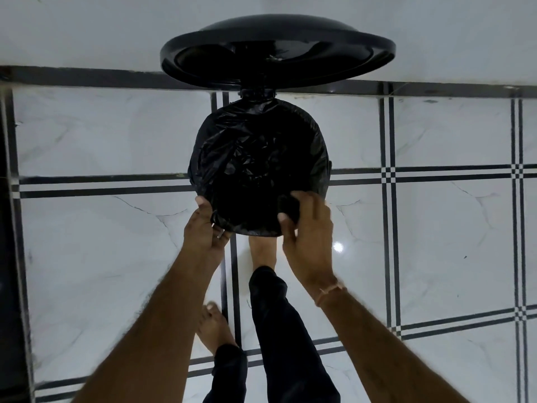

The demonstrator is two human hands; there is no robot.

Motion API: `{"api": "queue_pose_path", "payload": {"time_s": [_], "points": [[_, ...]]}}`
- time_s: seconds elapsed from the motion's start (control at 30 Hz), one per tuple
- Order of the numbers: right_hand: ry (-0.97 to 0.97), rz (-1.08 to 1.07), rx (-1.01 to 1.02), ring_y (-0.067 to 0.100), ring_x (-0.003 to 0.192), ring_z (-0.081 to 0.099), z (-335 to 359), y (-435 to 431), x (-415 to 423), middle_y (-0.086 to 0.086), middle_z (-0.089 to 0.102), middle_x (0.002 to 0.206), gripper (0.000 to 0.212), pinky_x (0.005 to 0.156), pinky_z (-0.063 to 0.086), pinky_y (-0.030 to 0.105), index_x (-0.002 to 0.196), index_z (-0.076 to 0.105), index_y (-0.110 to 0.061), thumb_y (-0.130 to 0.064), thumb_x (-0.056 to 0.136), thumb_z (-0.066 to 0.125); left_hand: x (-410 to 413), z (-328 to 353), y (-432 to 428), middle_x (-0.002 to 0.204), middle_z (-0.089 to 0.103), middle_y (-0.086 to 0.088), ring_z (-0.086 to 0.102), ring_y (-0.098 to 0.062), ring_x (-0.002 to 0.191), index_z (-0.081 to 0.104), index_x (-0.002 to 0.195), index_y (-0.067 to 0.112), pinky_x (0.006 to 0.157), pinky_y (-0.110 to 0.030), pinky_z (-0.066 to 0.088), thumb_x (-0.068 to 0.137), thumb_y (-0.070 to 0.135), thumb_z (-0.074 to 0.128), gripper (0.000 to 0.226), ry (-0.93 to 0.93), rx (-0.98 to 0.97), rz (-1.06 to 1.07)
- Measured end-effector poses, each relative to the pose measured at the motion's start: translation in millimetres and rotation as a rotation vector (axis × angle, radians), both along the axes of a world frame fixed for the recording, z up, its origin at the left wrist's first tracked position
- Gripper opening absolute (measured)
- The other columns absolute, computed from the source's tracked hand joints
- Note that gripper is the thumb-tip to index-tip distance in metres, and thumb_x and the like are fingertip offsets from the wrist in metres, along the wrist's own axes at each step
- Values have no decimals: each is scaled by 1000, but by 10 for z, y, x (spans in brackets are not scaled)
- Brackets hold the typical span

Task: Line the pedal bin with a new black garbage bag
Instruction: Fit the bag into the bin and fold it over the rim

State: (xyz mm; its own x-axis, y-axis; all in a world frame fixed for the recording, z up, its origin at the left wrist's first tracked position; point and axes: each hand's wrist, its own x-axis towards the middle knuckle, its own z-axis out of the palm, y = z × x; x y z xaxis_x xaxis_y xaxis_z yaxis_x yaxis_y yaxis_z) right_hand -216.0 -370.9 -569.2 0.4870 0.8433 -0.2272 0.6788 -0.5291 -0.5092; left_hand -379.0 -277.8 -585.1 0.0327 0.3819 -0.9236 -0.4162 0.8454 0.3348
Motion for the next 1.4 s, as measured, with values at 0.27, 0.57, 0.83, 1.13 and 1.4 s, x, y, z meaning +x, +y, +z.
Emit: {"api": "queue_pose_path", "payload": {"time_s": [0.27, 0.57, 0.83, 1.13, 1.4], "points": [[1068, -1081, -24, 21, 109, 68, 141, 248, 25, 4, 70, 121, 38, 80, 58, 34, 119, 62, -21, -50, 109, 39, 13, 35, -71, 127, 68, -7, 65, -25, 119, 69, 118, 18, 98, -44, 55, 103, 49, 53, 37, -89, -132, 207], [1189, -1200, 49, 25, 105, 70, 106, 497, 625, 5, 73, 110, 26, 81, 61, 40, 124, 69, -17, -29, 105, 55, -136, 47, 406, 108, 72, -5, 71, -24, 99, 72, 103, 16, 67, -34, 62, 92, 24, 72, 14, -40, -194, 17], [841, -852, -24, 15, 113, 61, 558, 717, 644, -8, 66, 114, 36, 79, 47, 24, 130, 60, -15, -40, 111, 42, -199, 356, 593, 126, 62, 1, 58, -20, 119, 63, 127, 19, 100, -40, 49, 101, 49, 54, 41, 349, -49, -370], [640, -483, 158, 6, 149, 29, 1965, 1782, 1074, -5, 30, 168, 62, 116, 22, 24, 161, 32, -24, -56, 108, 34, 160, 1720, 1547, 158, 41, 0, 42, -16, 140, 39, 155, 22, 114, -43, 40, 94, 75, 41, 81, 301, 234, -364], [413, -234, -168, 28, 115, 60, 1857, 1662, 881, 6, 66, 121, 49, 107, 46, 42, 120, 67, -7, -50, 101, 53, 292, 1873, 1288, 114, 56, 8, 55, -9, 94, 49, 123, 14, 67, -17, 42, 98, 47, 63, 43, 386, 435, -617]]}}
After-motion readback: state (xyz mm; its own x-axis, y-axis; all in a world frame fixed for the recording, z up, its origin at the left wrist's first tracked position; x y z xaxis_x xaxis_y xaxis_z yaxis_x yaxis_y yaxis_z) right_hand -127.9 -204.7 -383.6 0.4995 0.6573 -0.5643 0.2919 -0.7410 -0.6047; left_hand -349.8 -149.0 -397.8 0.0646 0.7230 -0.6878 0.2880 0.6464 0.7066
